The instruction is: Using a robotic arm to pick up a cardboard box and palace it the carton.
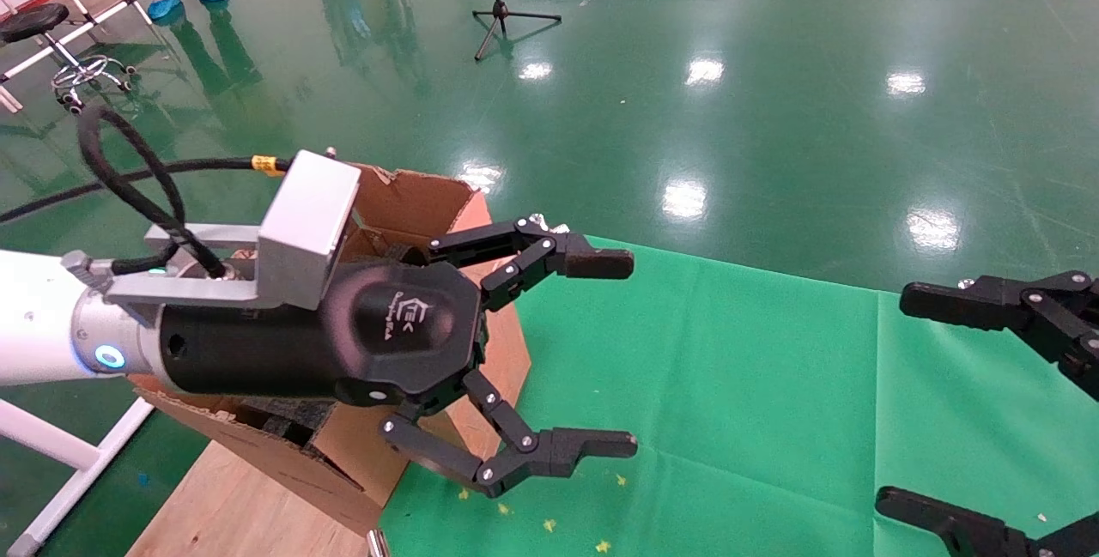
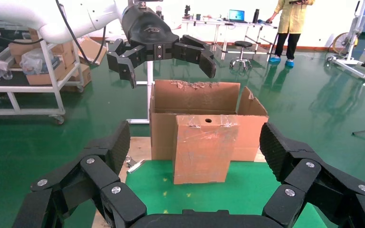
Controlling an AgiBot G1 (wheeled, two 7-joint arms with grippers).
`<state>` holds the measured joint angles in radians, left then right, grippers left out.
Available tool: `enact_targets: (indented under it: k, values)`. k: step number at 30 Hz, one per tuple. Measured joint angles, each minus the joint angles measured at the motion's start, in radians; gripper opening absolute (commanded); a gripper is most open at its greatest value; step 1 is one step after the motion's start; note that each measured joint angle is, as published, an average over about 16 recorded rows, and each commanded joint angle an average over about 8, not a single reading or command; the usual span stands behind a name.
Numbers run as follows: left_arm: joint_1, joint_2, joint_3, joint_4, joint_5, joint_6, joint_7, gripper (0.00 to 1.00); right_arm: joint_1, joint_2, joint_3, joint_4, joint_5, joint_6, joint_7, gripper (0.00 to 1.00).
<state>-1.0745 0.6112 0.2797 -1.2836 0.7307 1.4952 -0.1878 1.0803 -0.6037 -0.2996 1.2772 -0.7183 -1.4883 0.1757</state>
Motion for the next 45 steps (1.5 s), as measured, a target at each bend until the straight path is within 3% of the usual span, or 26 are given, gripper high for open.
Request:
enact_targets:
  k: [16, 17, 23, 25, 45]
  values:
    - [0.0, -0.001, 0.0, 0.0, 0.003, -0.002, 0.0, 1.0, 0.0, 0.0, 0.0, 0.0, 0.0, 0.0, 0.0, 0.97]
    - [0.0, -0.002, 0.001, 0.0, 0.006, -0.004, 0.0, 1.0, 0.0, 0.0, 0.0, 0.0, 0.0, 0.0, 0.0, 0.91]
    - [-0.013, -0.024, 0.015, -0.018, 0.077, -0.035, -0.011, 1.0, 0.0, 0.0, 0.0, 0.0, 0.0, 0.0, 0.0, 0.16]
    - [-0.023, -0.032, 0.024, -0.025, 0.115, -0.051, -0.02, 1.0, 0.0, 0.0, 0.0, 0.0, 0.0, 0.0, 0.0, 0.0]
    - [-0.149, -0.067, 0.105, -0.061, 0.485, -0.199, -0.127, 1.0, 0.0, 0.0, 0.0, -0.001, 0.0, 0.0, -0.001, 0.0]
